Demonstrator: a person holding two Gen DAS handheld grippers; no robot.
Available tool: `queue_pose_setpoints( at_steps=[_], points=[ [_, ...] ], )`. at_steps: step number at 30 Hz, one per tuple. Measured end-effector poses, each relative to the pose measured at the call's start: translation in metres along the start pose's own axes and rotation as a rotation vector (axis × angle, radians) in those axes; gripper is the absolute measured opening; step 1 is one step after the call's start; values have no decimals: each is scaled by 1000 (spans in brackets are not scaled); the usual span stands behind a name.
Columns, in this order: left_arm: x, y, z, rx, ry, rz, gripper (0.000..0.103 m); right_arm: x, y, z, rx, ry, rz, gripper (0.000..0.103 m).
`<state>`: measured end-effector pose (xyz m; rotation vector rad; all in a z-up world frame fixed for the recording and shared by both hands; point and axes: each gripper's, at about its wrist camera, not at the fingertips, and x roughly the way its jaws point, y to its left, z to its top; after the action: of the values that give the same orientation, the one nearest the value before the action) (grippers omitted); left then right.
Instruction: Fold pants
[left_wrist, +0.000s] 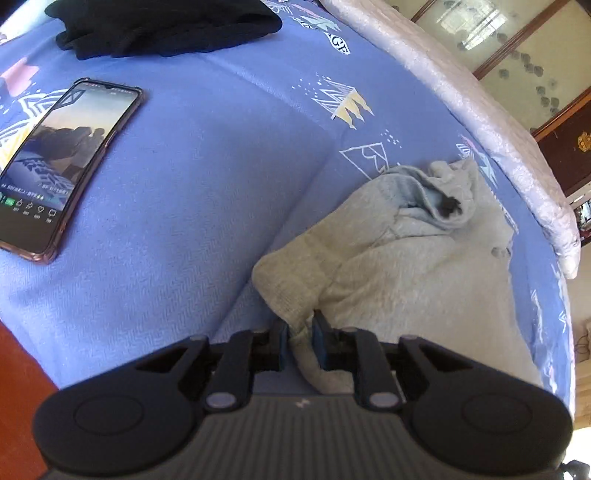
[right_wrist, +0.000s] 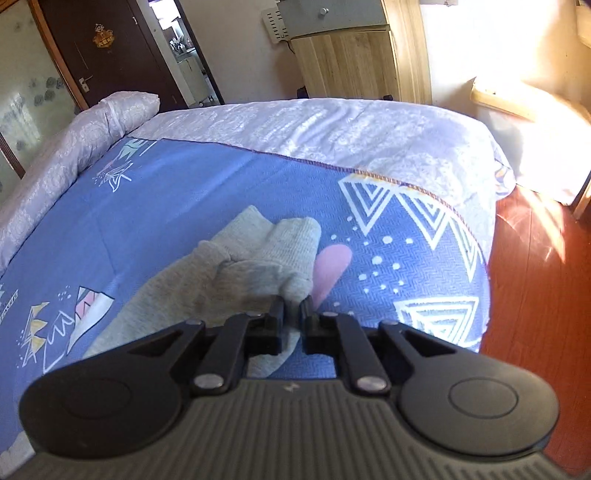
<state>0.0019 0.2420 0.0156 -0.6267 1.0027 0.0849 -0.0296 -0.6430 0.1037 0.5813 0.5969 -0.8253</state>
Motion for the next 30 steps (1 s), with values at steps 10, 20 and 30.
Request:
queue_pose_setpoints(
  at_steps=[10,20,30],
  points=[
    [-58,-37,50,149,-233,29,40,-63,-22,9,80,-101,59,45],
    [109,-191,96,628,-116,109,59,-23,168,-20,-148,193,504,47],
    [70,-155,115,402,-100,-16,11,66,372,-146,-401,544,722,47]
  ],
)
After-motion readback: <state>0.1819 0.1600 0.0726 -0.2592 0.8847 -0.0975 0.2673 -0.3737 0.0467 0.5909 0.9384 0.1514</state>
